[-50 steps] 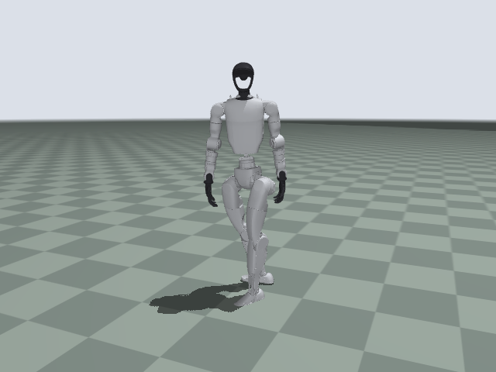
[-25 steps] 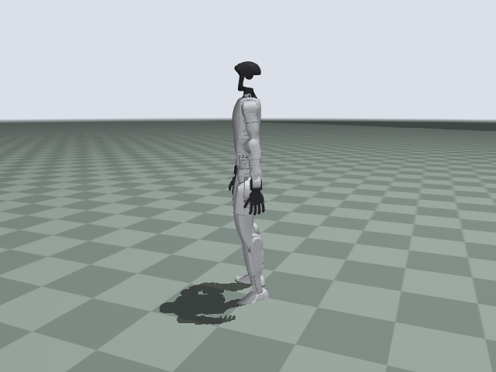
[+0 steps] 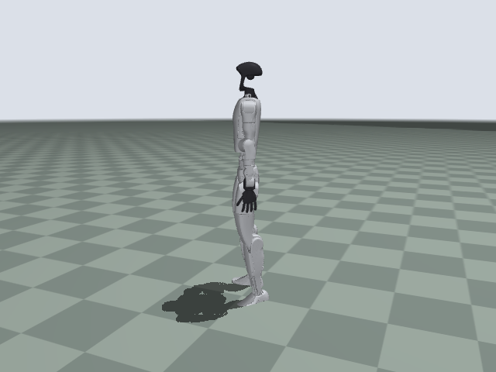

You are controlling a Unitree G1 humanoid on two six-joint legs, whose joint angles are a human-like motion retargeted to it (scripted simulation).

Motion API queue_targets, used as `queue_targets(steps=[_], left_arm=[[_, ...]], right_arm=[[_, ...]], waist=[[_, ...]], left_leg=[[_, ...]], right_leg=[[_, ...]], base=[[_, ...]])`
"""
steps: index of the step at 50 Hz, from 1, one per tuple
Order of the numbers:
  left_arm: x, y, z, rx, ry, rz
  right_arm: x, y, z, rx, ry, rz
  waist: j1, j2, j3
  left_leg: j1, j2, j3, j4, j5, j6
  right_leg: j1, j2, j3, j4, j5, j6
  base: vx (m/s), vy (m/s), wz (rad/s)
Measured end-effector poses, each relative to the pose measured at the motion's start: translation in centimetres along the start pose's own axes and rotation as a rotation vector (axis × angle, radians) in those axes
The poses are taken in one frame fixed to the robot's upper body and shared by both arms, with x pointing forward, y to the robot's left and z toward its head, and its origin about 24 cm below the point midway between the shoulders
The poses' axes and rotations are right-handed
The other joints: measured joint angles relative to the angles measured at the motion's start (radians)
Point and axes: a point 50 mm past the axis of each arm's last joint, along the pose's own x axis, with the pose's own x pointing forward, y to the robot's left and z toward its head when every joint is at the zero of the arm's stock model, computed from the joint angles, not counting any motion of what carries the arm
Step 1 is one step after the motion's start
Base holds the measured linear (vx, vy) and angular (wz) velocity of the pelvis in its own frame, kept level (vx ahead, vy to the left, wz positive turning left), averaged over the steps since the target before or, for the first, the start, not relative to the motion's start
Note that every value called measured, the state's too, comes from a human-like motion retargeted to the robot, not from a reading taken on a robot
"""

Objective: Upper body actions

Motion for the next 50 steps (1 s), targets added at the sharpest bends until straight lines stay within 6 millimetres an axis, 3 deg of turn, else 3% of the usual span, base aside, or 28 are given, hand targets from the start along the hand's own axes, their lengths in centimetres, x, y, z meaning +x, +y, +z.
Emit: queue_targets(steps=[10, 22, 32, 41, 50], left_arm=[[-0.3, 0.6, -2.8, -0.082, 0.091, 0.031], [-0.2, 1.1, -2.2, -0.049, 0.066, 0.036], [-0.1, 0.4, -2.3, 0.005, 0.054, 0.000], [0.1, -0.7, -1.4, 0.059, 0.019, -0.034], [0.2, -1.3, 0.0, 0.106, -0.019, -0.044]], right_arm=[[-0.1, 0.0, 4.1, -0.083, -0.127, 0.043], [-0.3, 0.1, 6.1, -0.238, -0.147, 0.040], [-0.4, 0.2, 6.0, -0.297, -0.113, 0.037], [-0.3, -0.4, 4.8, -0.241, -0.072, 0.009], [-0.3, -0.3, 3.3, -0.170, -0.019, 0.001]], waist=[[-0.008, 0.003, 0.002], [-0.054, -0.016, 0.021], [-0.151, -0.015, 0.024], [-0.277, 0.033, 0.030], [-0.309, 0.051, 0.033]], left_leg=[[0.010, 0.008, 0.027, -0.008, 0.000, -0.011], [0.069, 0.041, 0.164, -0.015, -0.026, -0.044], [0.149, 0.064, 0.353, -0.008, -0.069, -0.082], [0.168, 0.070, 0.423, -0.008, -0.088, -0.100], [0.159, 0.062, 0.446, -0.014, -0.092, -0.104]], right_leg=[[-0.019, 0.009, 0.037, 0.007, 0.003, -0.011], [-0.064, 0.046, 0.169, 0.019, 0.027, -0.025], [-0.103, 0.094, 0.312, 0.020, 0.063, -0.030], [-0.128, 0.135, 0.388, 0.013, 0.080, -0.030], [-0.148, 0.147, 0.422, 0.010, 0.084, -0.029]], base=[[-0.04, -0.03, -0.11], [-0.15, -0.14, -0.58], [-0.16, -0.05, -1.01], [-0.11, 0.05, -0.66], [-0.04, 0.02, -0.21]])
